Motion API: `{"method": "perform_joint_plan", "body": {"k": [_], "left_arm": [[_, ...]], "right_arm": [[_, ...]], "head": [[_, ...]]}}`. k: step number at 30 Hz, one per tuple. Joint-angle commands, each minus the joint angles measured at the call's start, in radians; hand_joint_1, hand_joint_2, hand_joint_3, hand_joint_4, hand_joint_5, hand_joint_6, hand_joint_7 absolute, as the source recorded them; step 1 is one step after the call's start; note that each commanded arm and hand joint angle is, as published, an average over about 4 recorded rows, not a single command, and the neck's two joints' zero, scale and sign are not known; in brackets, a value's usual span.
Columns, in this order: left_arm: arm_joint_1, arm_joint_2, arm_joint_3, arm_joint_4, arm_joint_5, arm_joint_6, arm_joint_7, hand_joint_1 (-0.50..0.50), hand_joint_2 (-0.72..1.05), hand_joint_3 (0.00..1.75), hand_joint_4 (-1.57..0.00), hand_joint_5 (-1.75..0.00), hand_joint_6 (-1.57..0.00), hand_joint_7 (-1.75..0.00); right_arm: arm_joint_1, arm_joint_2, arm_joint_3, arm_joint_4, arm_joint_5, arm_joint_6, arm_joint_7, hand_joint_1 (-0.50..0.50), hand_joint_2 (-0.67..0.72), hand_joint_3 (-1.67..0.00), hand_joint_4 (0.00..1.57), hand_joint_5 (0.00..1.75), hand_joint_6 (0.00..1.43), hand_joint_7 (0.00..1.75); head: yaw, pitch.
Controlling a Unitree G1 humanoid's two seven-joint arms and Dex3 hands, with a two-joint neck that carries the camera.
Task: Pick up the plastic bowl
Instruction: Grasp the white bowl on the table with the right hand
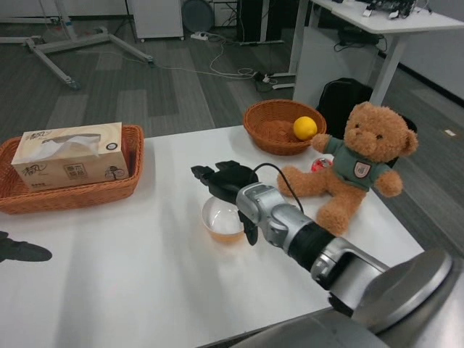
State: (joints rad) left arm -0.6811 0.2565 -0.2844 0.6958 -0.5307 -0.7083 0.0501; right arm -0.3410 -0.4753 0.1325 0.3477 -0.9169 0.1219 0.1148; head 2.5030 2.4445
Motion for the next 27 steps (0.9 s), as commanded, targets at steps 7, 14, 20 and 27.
{"method": "perform_joint_plan", "body": {"k": [7, 14, 20, 27], "left_arm": [[0.014, 0.004, 0.006, -0.006, -0.003, -0.003, -0.001, -0.5, -0.66, 0.09, 0.0, 0.0, 0.0, 0.0], [0.014, 0.004, 0.005, -0.004, -0.003, -0.003, -0.001, -0.5, -0.68, 0.09, 0.0, 0.0, 0.0, 0.0], [0.014, 0.004, 0.005, -0.003, -0.005, -0.003, -0.001, -0.5, -0.7, 0.09, 0.0, 0.0, 0.0, 0.0], [0.014, 0.004, 0.003, -0.001, -0.005, -0.003, -0.001, -0.5, -0.68, 0.09, 0.0, 0.0, 0.0, 0.0]], "right_arm": [[-0.185, 0.039, 0.054, 0.32, -0.017, -0.031, -0.067, -0.22, 0.22, -0.16, 0.0, 0.0, 0.0, 0.0], [-0.274, 0.061, 0.127, 0.49, -0.008, -0.031, -0.076, -0.21, 0.22, -0.16, 0.0, 0.0, 0.0, 0.0], [-0.293, 0.067, 0.168, 0.539, 0.01, -0.027, -0.075, -0.2, 0.22, -0.16, 0.0, 0.0, 0.0, 0.0], [-0.319, 0.075, 0.192, 0.593, 0.02, -0.024, -0.074, -0.17, 0.22, -0.16, 0.0, 0.0, 0.0, 0.0]], "head": [[0.01, 0.0], [0.007, -0.007], [0.003, -0.012], [0.004, -0.014]]}}
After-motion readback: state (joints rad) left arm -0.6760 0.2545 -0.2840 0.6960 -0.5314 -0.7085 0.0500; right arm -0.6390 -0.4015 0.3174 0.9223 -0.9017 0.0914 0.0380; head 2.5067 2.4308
